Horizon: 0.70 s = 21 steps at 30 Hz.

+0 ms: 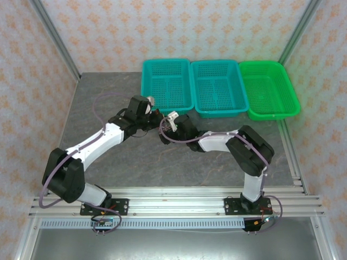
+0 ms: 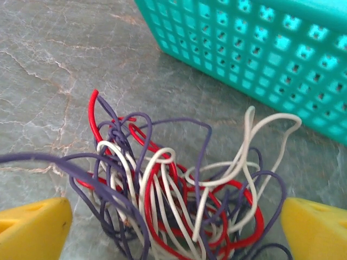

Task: Untangle the cables

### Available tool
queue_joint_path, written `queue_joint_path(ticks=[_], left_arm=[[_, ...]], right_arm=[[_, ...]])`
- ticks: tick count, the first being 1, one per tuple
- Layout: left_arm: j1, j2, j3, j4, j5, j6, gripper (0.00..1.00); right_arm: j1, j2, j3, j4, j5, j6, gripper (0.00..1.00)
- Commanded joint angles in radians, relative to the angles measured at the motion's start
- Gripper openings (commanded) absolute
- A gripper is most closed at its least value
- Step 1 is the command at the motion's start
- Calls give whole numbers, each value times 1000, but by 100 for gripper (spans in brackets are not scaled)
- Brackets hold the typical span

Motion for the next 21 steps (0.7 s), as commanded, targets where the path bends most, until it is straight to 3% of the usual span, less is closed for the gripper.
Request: queue_joint_path(ticks=[1, 6, 7, 12, 15, 18, 21], left_arm=[[0, -52, 6, -6, 88, -20, 0], [48, -178, -38, 0, 51, -48, 0], [72, -217, -54, 1, 30, -58, 0], [205, -388, -129, -30, -73, -101, 0], [278, -458, -187, -66, -126, -125, 0], [293, -454, -233, -64, -107, -95, 0], [286, -401, -304, 0, -45, -79, 0]], right_arm=[[11, 32, -26, 228, 89, -59, 78], [11, 35, 4, 75, 119, 29, 23], [9, 28, 7, 32, 125, 63, 17], [-12, -6, -96, 45, 164, 194, 18], [-51, -48, -183, 101, 140, 259, 8], [-66, -101, -226, 127, 84, 254, 0], [-67, -150, -221, 106, 45, 195, 0]])
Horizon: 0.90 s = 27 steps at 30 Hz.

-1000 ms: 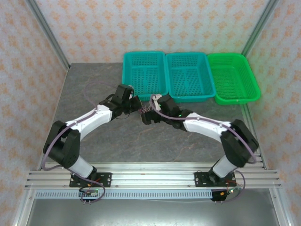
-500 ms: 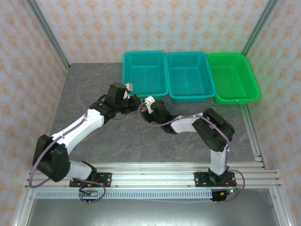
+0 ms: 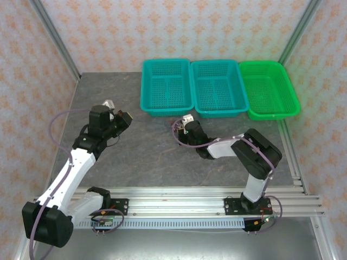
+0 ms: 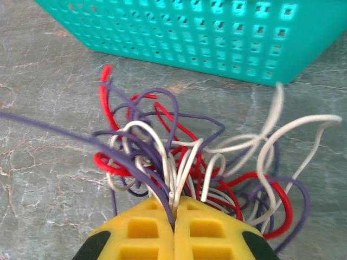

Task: Untangle the cables

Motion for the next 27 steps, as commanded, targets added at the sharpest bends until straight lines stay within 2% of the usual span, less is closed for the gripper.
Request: queue_joint_path(ticks=[1, 4, 7, 12, 14, 16, 20, 24, 27], left_arm=[[-1, 48, -78, 60, 29, 14, 0], [-42, 85, -119, 84, 16, 49, 0], [-95, 125, -92, 17, -60, 122, 1], [-147, 137, -31, -40, -141, 214, 34], [-166, 135, 2, -61, -159, 247, 42], [-183, 145, 42, -82, -161, 264, 45], [-223, 179, 115, -75, -82, 405, 45], [-307, 250, 171, -39, -3, 562, 45], [-332, 316, 128, 89, 97, 601, 47]], right_arm=[[-9, -63, -4, -39, -29, -34, 0], [-11, -103, 23, -96, -49, -96, 0], [-14, -147, 51, -165, -53, -142, 0], [-14, -231, 63, -253, -65, -222, 0], [-14, -263, 66, -296, -71, -264, 0], [-15, -292, 67, -331, -54, -288, 0], [-21, -337, 83, -419, -42, -361, 0], [-26, -392, 71, -431, -97, -410, 0], [-32, -421, 77, -445, -145, -405, 0]])
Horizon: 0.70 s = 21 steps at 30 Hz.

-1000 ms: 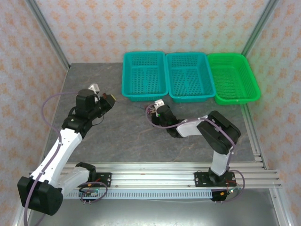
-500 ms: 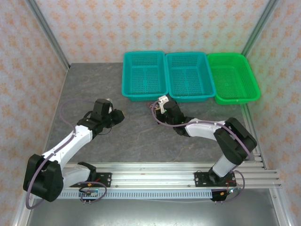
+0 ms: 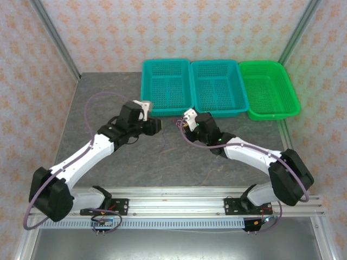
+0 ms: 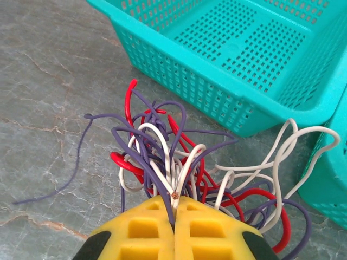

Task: Untangle the cables

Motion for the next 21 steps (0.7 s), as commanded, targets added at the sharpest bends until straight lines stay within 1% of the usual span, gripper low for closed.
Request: queue_joint_path(ticks=[1, 2, 4, 6, 8, 10, 11, 12, 13, 14, 15, 16, 17, 19, 21], left_arm=[[-17, 72, -47, 147, 129, 131, 48], [-17, 97, -72, 206, 135, 143, 49], [-17, 155, -93, 282, 109, 160, 52], [-18, 218, -84, 330, 91, 175, 60], [-21, 272, -86, 401, 61, 178, 65], [-25, 306, -96, 476, 34, 175, 66], [-24, 321, -95, 500, 26, 175, 65], [-24, 330, -92, 510, 14, 173, 62], [-25, 339, -90, 517, -1, 170, 55], [-24, 344, -90, 525, -14, 165, 45], [-24, 345, -90, 529, -24, 161, 32], [-25, 345, -89, 522, -35, 158, 15], [-24, 339, -87, 509, -44, 153, 0], [-24, 316, -91, 487, -55, 140, 0], [-24, 277, -102, 460, -62, 124, 0]], right_arm=[[-10, -49, 33, -44, -70, -29, 0], [-12, -51, 37, -52, -88, -22, 0], [-13, -48, 44, -69, -118, -21, 0], [-13, -46, 51, -81, -138, -15, 0], [-13, -45, 57, -85, -151, -8, 0], [-14, -43, 69, -99, -158, -1, 0], [-13, -42, 76, -108, -166, 1, 0], [-14, -42, 82, -116, -171, 5, 0], [-14, -39, 90, -126, -174, 11, 0], [-14, -36, 95, -132, -169, 21, 0], [-14, -33, 98, -135, -159, 29, 0], [-13, -26, 100, -135, -131, 45, 0], [-14, -17, 102, -133, -84, 71, 0], [-15, 10, 117, -144, 44, 136, 0], [-17, 50, 142, -192, 162, 196, 0]])
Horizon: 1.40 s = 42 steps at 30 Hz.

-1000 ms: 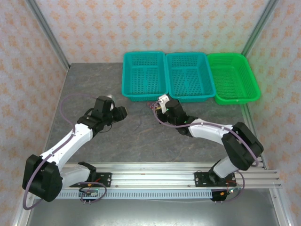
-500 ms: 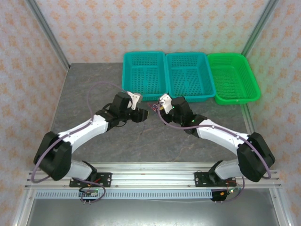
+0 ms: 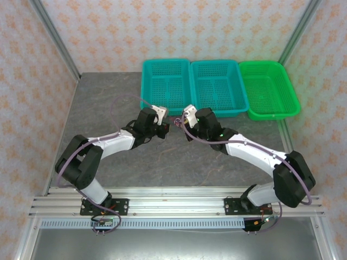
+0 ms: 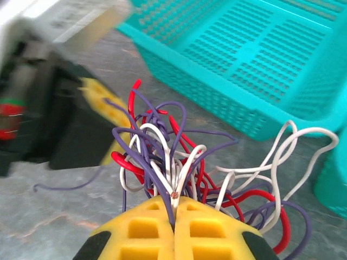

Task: Untangle the cables

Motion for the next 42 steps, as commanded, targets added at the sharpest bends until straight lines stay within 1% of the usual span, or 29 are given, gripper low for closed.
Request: queue_joint_path(ticks=[1, 3, 5, 6, 9, 10, 11, 12, 14, 16, 18, 20, 22, 25, 27, 28, 29, 32, 33, 34, 36, 37, 38, 39, 41, 42], left_arm=[[-4, -86, -16, -19, -48, -21, 0], [-5, -144, -33, -49, -61, -32, 0], [-5, -214, -53, -95, -108, -47, 0], [-4, -246, -58, -121, -143, -53, 0], [5, -340, -59, -236, -310, -97, 0], [19, -362, -57, -275, -350, -120, 0], [42, -382, -53, -309, -368, -150, 0], [71, -398, -53, -332, -372, -181, 0], [148, -426, -60, -366, -349, -259, 0], [209, -445, -80, -374, -337, -310, 0], [241, -456, -89, -392, -361, -333, 0], [270, -458, -90, -428, -394, -347, 0], [301, -460, -94, -456, -406, -390, 0], [349, -463, -108, -482, -418, -423, 0], [377, -462, -117, -484, -406, -435, 0], [383, -461, -124, -468, -377, -426, 0], [384, -459, -133, -429, -320, -407, 0], [365, -423, -174, -241, -57, -366, 0], [339, -405, -174, -219, -26, -359, 0], [302, -384, -166, -226, -32, -322, 0], [233, -350, -139, -289, -103, -271, 0], [214, -334, -130, -324, -145, -261, 0], [208, -319, -128, -339, -160, -263, 0], [208, -307, -130, -339, -161, -271, 0], [208, -288, -142, -318, -144, -287, 0], [208, -282, -144, -309, -136, -292, 0]], right_arm=[[-10, 68, 56, -91, 236, 133, 0], [-10, 113, 80, -161, 321, 197, 0], [-11, 159, 97, -237, 383, 278, 0], [-12, 172, 99, -264, 399, 308, 0], [-18, 179, 65, -299, 433, 404, 3], [-24, 174, 46, -303, 430, 439, 4], [-36, 169, 27, -304, 418, 475, 4], [-51, 164, 10, -310, 402, 508, 4], [-83, 159, -21, -329, 375, 601, 0], [-112, 150, -56, -332, 325, 669, 0], [-127, 131, -86, -335, 303, 713, 0], [-141, 98, -120, -349, 304, 744, 0], [-161, 55, -157, -370, 303, 778, 0], [-227, -29, -235, -385, 274, 844, 0], [-281, -92, -290, -377, 248, 877, 3], [-293, -124, -316, -353, 224, 874, 5], [-294, -153, -336, -314, 182, 847, 7], [-285, -201, -379, -149, -15, 786, 21], [-274, -202, -384, -112, -56, 771, 25], [-263, -202, -377, -101, -67, 759, 28], [-246, -201, -355, -131, -34, 741, 31], [-245, -202, -338, -161, -4, 737, 32], [-241, -202, -322, -181, 11, 725, 35], [-233, -225, -306, -199, 29, 713, 41], [-185, -237, -259, -246, 102, 672, 54], [-158, -241, -238, -261, 143, 659, 59]])
